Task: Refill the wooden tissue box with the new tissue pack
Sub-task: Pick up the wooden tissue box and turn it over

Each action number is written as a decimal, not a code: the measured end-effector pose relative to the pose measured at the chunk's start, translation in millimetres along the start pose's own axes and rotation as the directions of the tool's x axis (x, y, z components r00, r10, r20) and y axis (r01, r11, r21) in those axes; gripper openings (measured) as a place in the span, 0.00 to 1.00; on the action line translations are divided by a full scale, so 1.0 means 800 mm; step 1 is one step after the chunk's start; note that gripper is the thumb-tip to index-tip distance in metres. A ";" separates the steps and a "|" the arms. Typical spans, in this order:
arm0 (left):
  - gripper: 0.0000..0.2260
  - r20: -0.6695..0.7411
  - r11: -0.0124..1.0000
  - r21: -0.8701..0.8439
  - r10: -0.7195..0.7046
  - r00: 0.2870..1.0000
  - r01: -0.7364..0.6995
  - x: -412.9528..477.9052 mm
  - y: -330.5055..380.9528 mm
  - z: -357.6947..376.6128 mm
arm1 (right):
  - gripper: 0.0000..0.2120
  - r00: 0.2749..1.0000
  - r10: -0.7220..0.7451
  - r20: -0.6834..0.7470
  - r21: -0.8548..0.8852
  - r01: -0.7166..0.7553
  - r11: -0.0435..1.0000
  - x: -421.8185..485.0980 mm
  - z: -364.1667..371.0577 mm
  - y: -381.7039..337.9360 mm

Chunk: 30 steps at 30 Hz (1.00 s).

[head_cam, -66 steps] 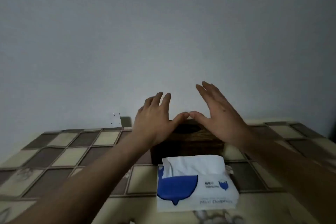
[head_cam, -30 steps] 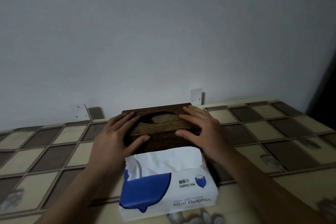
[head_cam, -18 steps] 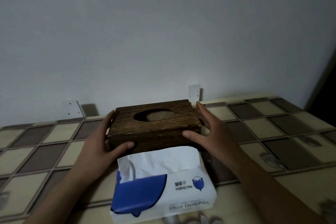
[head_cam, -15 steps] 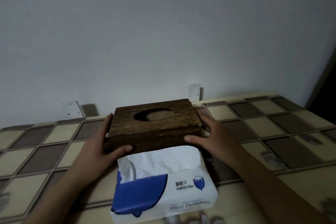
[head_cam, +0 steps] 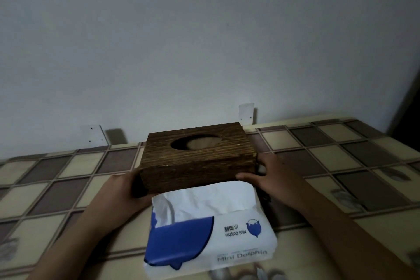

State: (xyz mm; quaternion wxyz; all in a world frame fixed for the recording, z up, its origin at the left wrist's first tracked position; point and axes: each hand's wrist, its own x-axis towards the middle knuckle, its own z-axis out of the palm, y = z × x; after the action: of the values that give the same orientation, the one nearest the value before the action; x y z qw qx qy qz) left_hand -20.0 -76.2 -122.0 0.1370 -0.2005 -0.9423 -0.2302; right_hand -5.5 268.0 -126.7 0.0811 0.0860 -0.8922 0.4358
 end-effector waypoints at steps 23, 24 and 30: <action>0.19 -0.427 0.987 -0.155 -0.096 0.899 0.032 0.001 0.035 0.014 | 0.13 0.956 -0.029 -0.291 0.178 0.084 0.980 -0.009 -0.001 -0.032; 0.20 -0.442 0.983 -0.179 -0.122 0.889 0.046 0.002 0.036 0.016 | 0.16 0.957 -0.030 -0.288 0.155 0.077 0.985 -0.009 0.000 -0.033; 0.23 -0.480 0.955 -0.285 -0.217 0.850 0.083 0.005 0.041 0.016 | 0.19 0.922 -0.050 -0.384 -0.007 0.052 0.999 -0.006 0.005 -0.035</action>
State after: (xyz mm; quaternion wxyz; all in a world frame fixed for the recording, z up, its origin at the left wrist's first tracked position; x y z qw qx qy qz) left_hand -10.9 -41.7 -119.2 0.3339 -0.0740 -0.8487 -0.4033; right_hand 5.4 248.5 -109.1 0.2656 0.0222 -0.8558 0.4434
